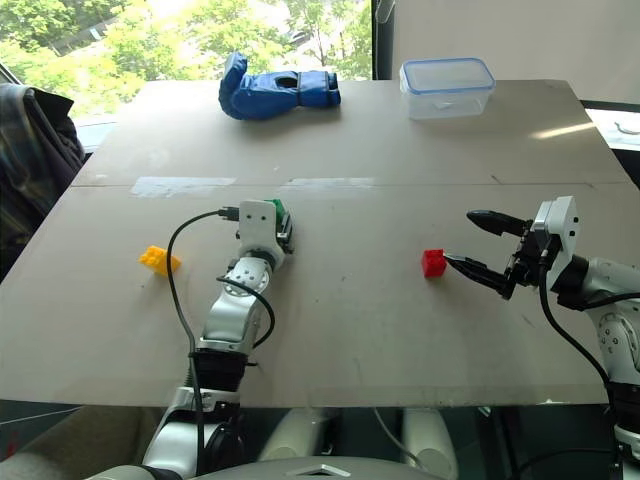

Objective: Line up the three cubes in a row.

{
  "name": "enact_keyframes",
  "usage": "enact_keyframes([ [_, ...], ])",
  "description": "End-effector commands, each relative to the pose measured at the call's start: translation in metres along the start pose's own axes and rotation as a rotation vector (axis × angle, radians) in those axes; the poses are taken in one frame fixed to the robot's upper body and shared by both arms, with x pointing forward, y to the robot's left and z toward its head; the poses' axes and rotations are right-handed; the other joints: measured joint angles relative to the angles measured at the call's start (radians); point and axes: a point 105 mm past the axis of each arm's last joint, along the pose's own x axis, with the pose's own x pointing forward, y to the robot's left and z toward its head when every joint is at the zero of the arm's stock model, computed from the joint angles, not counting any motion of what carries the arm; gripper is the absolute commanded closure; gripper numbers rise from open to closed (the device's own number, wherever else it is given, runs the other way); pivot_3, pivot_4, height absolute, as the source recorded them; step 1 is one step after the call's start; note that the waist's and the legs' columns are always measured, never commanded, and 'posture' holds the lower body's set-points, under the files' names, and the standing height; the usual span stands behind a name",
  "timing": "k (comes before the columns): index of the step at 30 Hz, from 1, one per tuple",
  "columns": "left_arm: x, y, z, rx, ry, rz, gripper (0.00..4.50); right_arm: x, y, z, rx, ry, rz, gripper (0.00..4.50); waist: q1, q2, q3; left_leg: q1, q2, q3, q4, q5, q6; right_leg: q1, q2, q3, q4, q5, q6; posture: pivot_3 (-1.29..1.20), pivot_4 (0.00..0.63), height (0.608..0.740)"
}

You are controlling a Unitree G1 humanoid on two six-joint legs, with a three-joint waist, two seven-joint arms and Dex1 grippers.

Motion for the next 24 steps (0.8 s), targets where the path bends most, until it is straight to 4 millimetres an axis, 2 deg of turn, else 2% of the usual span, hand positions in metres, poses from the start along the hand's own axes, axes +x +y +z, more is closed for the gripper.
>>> enact_keyframes([
  [1,0.001,0.008,0.006,-0.002,-0.018,0.048,3.24,-0.006,-0.004,0.009,-0.049,-0.015,-0.013,0.0,0.0,0.0,0.0,0.0,0.0,0.0,0.0,0.0,0.0,0.0,0.0,0.0,0.0,0.0,0.0,0.0,0.15,0.74],
  [4,0.0,0.01,0.005,-0.017,-0.011,0.06,3.24,-0.009,-0.005,0.007,-0.048,-0.009,-0.015,0.0,-0.001,0.0,0.0,0.0,0.0,0.0,0.0,0.0,0.0,0.0,0.0,0.0,0.0,0.0,0.0,0.0,0.15,0.74],
  [7,-0.01,-0.001,0.013,-0.132,-0.084,-0.114,3.24,-0.017,-0.006,0.004,-0.045,-0.01,-0.015,0.0,-0.001,0.0,0.0,0.0,0.0,0.0,0.0,0.0,0.0,0.0,0.0,0.0,0.0,0.0,0.0,0.0,0.15,0.74],
  [9,-0.015,-0.004,0.011,-0.099,-0.091,-0.209,3.24,-0.022,-0.006,0.002,-0.052,-0.012,-0.013,0.0,0.0,0.0,0.0,0.0,0.001,0.0,0.0,0.0,0.0,0.0,0.0,0.0,0.0,0.0,0.0,0.0,0.15,0.74],
  [14,-0.027,-0.019,0.022,0.051,-0.227,-0.544,3.24,-0.038,-0.006,-0.003,-0.052,-0.01,0.004,0.0,0.0,0.0,0.0,0.0,0.001,0.0,0.0,0.0,0.0,0.0,0.0,0.0,0.0,0.0,0.0,0.0,0.15,0.74],
  [17,-0.034,-0.038,0.031,0.083,-0.27,-0.796,3.24,-0.048,-0.006,-0.009,-0.054,0.016,0.014,0.0,0.003,0.0,0.0,0.0,0.0,0.0,0.0,0.0,0.0,0.001,0.0,-0.001,0.0,0.0,0.0,0.0,0.15,0.74],
  [20,-0.046,-0.06,0.036,0.114,-0.279,-1.049,3.24,-0.055,-0.005,-0.013,-0.065,0.031,0.02,0.0,0.0,0.0,0.0,0.0,0.0,0.001,0.001,0.0,0.0,0.001,0.0,-0.002,0.0,0.0,0.0,0.0,0.15,0.74],
  [24,-0.061,-0.081,0.031,0.204,-0.251,-1.299,3.24,-0.061,0.001,-0.016,-0.06,0.033,0.033,0.0,-0.01,0.0,0.0,0.0,0.0,0.001,0.001,0.0,0.0,0.001,0.001,0.0,0.0,0.0,0.0,0.0,0.15,0.74],
])
